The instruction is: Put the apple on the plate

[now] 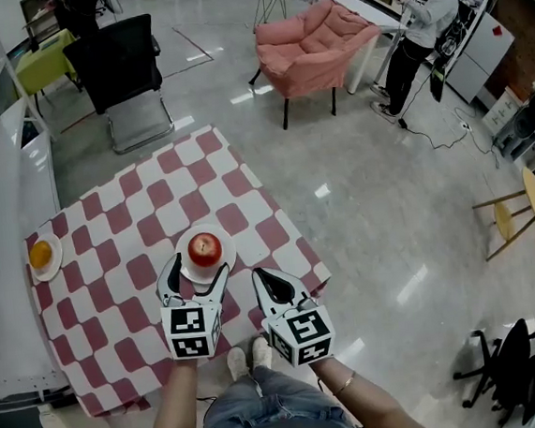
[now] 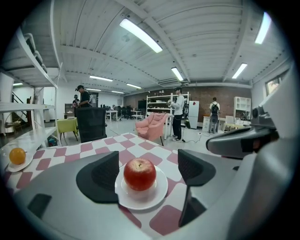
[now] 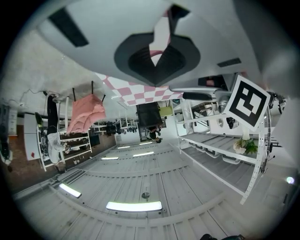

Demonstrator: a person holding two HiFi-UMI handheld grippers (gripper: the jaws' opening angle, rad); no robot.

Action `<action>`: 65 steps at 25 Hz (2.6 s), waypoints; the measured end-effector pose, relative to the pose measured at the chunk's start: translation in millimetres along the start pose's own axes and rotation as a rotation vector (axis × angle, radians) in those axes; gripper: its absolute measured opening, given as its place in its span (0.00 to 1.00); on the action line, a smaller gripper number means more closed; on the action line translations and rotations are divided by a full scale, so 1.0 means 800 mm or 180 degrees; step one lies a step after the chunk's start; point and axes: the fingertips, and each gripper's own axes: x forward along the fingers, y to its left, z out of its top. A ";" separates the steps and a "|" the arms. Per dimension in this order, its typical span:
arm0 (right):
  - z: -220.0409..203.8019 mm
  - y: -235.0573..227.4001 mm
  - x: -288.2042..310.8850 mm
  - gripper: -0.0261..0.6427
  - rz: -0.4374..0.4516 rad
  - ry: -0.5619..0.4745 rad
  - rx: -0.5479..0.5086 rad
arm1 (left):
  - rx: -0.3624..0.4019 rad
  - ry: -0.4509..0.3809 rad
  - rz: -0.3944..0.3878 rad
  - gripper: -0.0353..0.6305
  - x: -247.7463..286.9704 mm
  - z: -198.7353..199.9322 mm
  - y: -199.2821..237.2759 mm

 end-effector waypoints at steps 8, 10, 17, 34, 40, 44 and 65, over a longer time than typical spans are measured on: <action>0.005 0.008 -0.012 0.06 0.0019 -0.0050 -0.0024 | -0.0112 -0.0121 0.0013 0.63 -0.028 0.013 -0.002; 0.009 0.011 -0.015 0.06 0.0034 -0.0076 -0.0031 | -0.0144 -0.0151 0.0031 0.61 -0.035 0.017 -0.002; 0.018 0.019 -0.025 0.05 0.0054 -0.0148 -0.0064 | -0.0213 -0.0242 0.0158 0.48 -0.060 0.026 0.006; 0.030 0.038 -0.045 0.06 0.0034 -0.0265 -0.0118 | -0.0359 -0.0360 0.0135 0.22 -0.104 0.030 0.010; 0.033 0.047 -0.052 0.06 0.0058 -0.0307 -0.0137 | -0.0394 -0.0350 0.0145 0.14 -0.117 0.026 0.013; 0.036 0.053 -0.057 0.06 0.0065 -0.0335 -0.0140 | -0.0382 -0.0355 0.0161 0.11 -0.126 0.026 0.014; 0.035 0.077 -0.078 0.05 0.0186 -0.0345 -0.0141 | -0.0667 -0.0363 0.0205 0.08 -0.166 0.011 0.026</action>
